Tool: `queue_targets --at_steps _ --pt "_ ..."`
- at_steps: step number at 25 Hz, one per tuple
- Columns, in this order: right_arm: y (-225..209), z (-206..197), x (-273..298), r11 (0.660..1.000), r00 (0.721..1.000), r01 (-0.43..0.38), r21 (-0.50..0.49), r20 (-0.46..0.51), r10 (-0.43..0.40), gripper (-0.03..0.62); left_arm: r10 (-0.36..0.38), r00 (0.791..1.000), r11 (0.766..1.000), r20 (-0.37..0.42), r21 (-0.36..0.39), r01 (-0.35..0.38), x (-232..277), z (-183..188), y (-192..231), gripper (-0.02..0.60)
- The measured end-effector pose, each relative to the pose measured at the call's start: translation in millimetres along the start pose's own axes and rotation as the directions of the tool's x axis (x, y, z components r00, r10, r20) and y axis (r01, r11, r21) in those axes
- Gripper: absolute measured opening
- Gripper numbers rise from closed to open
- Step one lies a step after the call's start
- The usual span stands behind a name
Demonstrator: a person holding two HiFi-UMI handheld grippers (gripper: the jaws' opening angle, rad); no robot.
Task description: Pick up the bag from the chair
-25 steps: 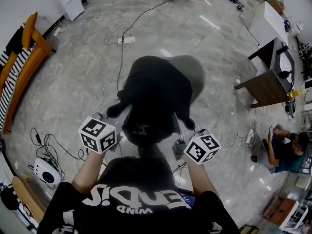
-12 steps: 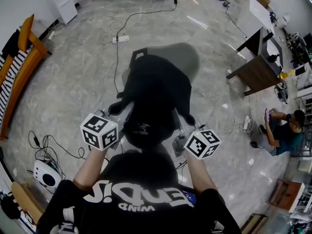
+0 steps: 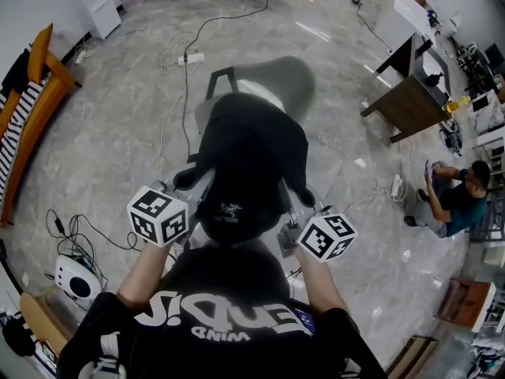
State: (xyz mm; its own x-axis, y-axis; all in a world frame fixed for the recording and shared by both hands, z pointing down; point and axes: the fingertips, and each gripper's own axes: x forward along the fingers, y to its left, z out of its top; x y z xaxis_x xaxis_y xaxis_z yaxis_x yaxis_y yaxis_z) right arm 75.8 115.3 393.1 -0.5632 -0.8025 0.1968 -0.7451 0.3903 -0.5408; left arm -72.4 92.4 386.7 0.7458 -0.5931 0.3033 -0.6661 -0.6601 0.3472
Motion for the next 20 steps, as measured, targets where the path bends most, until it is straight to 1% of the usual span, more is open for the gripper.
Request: queue_targets --at_steps 4,9,15,20 --pt "-0.7 -7.8 -17.0 1.0 1.0 0.002 -0.004 0.002 -0.002 0.008 0.001 1.0 1.0 -0.001 0.003 -0.001 -3.5 -10.3 -15.5 0.026" --pt "-14.5 -18.1 -32.9 1.0 1.0 0.0 -0.017 -0.008 -0.001 0.008 0.015 1.0 1.0 0.002 0.011 -0.015 5.6 -25.4 -27.5 0.026" --pt "-34.1 -33.1 -42.5 1.0 0.999 0.027 -0.001 -0.039 -0.027 0.008 0.017 1.0 0.999 -0.015 -0.027 -0.017 16.8 -50.7 -34.9 0.026" --pt "-44.8 -42.5 -48.1 0.999 0.998 0.044 0.011 -0.052 -0.044 0.008 0.027 0.999 0.999 -0.022 -0.044 -0.028 25.2 -63.7 -38.0 0.026"
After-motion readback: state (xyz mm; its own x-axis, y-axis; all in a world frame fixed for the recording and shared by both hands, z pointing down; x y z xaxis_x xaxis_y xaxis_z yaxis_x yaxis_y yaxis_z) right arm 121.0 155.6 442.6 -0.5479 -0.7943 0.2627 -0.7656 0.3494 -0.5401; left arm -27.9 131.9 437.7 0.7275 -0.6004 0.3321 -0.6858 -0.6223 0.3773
